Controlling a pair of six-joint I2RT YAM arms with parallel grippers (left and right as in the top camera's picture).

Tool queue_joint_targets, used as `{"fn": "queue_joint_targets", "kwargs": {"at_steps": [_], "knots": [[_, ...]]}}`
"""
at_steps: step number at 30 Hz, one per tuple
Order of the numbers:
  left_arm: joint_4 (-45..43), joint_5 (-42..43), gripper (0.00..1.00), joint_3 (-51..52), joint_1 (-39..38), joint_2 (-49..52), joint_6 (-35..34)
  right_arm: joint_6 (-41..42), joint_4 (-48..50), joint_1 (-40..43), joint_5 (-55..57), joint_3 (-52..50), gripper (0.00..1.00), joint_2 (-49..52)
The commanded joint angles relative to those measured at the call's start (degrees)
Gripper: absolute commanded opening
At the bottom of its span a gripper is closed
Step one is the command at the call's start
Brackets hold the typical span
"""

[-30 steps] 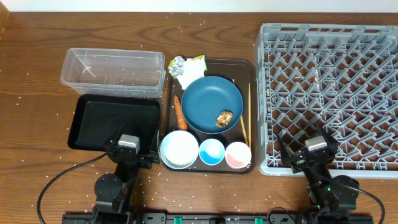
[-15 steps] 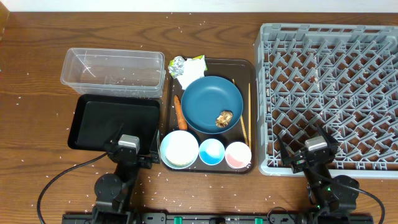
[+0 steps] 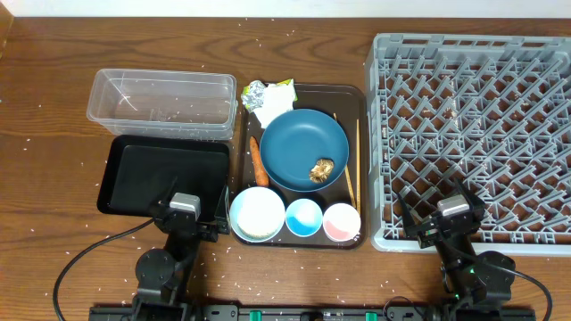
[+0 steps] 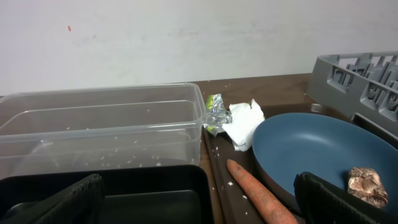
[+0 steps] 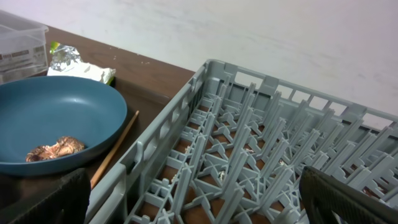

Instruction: Sort waste into correct bins and load items into the dishwasher rack

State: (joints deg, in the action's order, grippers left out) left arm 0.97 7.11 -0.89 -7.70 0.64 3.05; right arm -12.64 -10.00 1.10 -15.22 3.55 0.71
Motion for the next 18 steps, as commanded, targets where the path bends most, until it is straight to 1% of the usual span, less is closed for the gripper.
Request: {"fn": "queue_joint_targets", "kwargs": {"at_steps": [1, 10, 13, 15, 18], "knots": [[2.23, 0.83, 0.98, 0.66, -0.09, -0.42, 0.35, -0.70, 0.17, 0.42, -0.55, -0.37, 0.99, -0.33], [2.21, 1.49, 0.98, 0.66, -0.09, -0.42, -0.57, -0.57, 0.13, 0.39, -2.40, -0.37, 0.99, -0.33], [2.21, 1.53, 0.98, 0.66, -0.09, -0.42, -2.10, 1.75, 0.46, 0.37, -3.32, -0.37, 0.99, -0.33], [1.42, 2.51, 0.98, 0.63, -0.09, -0.42, -6.86, 5.16, 1.84, 0.37, -4.22, -0.35, 0.99, -0.33], [0.13, 8.07, 0.98, 0.22, -0.09, -0.42, -11.82, 10.43, 4.50, 0.37, -4.79, 0.81, 0.99, -0.33]]}}
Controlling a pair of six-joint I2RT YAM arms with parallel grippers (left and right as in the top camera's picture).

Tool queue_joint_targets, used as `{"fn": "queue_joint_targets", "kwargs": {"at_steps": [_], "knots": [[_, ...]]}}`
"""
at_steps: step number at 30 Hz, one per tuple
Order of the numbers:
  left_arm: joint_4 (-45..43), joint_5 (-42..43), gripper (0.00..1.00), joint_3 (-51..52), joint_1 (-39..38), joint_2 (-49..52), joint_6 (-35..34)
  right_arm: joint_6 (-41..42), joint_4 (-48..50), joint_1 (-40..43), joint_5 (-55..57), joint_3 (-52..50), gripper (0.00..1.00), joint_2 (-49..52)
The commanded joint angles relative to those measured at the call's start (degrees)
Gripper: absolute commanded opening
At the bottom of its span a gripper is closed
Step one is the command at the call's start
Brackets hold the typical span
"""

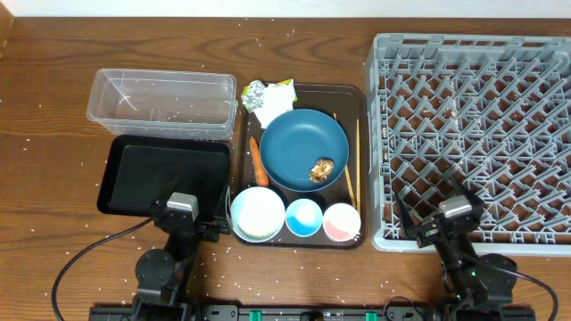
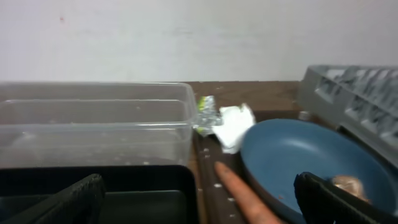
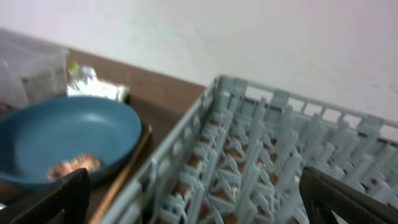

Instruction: Sort waste into correct bins and load items into the dishwasher rack

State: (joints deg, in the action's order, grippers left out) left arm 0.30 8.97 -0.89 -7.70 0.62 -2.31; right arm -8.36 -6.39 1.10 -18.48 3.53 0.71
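A dark tray (image 1: 357,98) holds a blue plate (image 1: 303,147) with a brown scrap (image 1: 322,168), a carrot (image 1: 258,161), crumpled foil and paper (image 1: 265,98), chopsticks (image 1: 353,169), a white bowl (image 1: 258,212), a blue cup (image 1: 303,217) and a pink cup (image 1: 341,221). The grey dishwasher rack (image 1: 473,134) stands at right. A clear bin (image 1: 161,102) and a black bin (image 1: 165,174) sit at left. My left gripper (image 1: 190,218) is open over the black bin's near edge. My right gripper (image 1: 443,220) is open over the rack's near left part. Both hold nothing.
Small white specks are scattered over the wooden table (image 1: 53,107). The left wrist view shows the clear bin (image 2: 93,121), the carrot (image 2: 239,196) and the plate (image 2: 298,155) ahead. The right wrist view shows the rack (image 3: 267,168) and the plate (image 3: 62,140).
Both wrist views have shifted and blurred a little, so both arms have begun to move slightly. Both grippers remain open and nothing on the table has moved.
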Motion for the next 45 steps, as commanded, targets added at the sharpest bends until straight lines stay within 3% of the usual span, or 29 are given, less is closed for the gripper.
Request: {"fn": "queue_joint_targets", "kwargs": {"at_steps": [1, 5, 10, 16, 21, 26, 30, 36, 39, 45], "knots": [[0.24, 8.39, 0.98, -0.13, -0.09, -0.39, -7.65, 7.13, 0.79, 0.37, -1.53, 1.84, 0.99, -0.33], [-4.13, 15.10, 0.98, -3.17, -0.09, -0.39, -10.51, 10.38, -2.49, 0.37, -1.60, 8.98, 0.99, 0.44], [-1.31, 14.34, 0.98, -14.03, -0.09, 2.03, -10.47, 12.39, -13.11, 0.37, -4.66, 21.84, 0.99, 7.69], [17.44, 14.75, 0.98, -34.51, -0.09, 17.77, -10.47, 12.46, -31.69, 0.37, -7.45, 39.28, 0.99, 26.18], [36.57, 22.56, 0.98, -50.66, -0.11, 34.86, -10.47, 11.74, -42.47, 0.37, -7.52, 51.10, 0.99, 39.95], [48.76, 23.74, 0.98, -58.80, -0.15, 46.77, -10.49, 13.03, -45.03, 0.37, -13.55, 53.83, 0.99, 46.47], [49.55, 31.65, 0.98, -59.23, -0.13, 52.50, -11.69, 13.05, -46.25, 0.37, -12.15, 53.83, 0.99, 49.53], [50.18, 35.65, 0.98, -59.23, -1.60, 58.66, -11.96, 19.65, -50.36, 0.39, 3.15, 53.83, 0.99, 52.13], [51.54, 30.80, 0.98, -59.23, -6.82, 59.98, -7.65, 21.18, -51.80, 0.39, 7.08, 53.83, 0.99, 53.13], [53.92, 3.32, 0.98, -58.60, -22.73, 62.40, -7.72, 21.68, -53.02, 0.39, 7.96, 53.83, 0.99, 54.64]]}}
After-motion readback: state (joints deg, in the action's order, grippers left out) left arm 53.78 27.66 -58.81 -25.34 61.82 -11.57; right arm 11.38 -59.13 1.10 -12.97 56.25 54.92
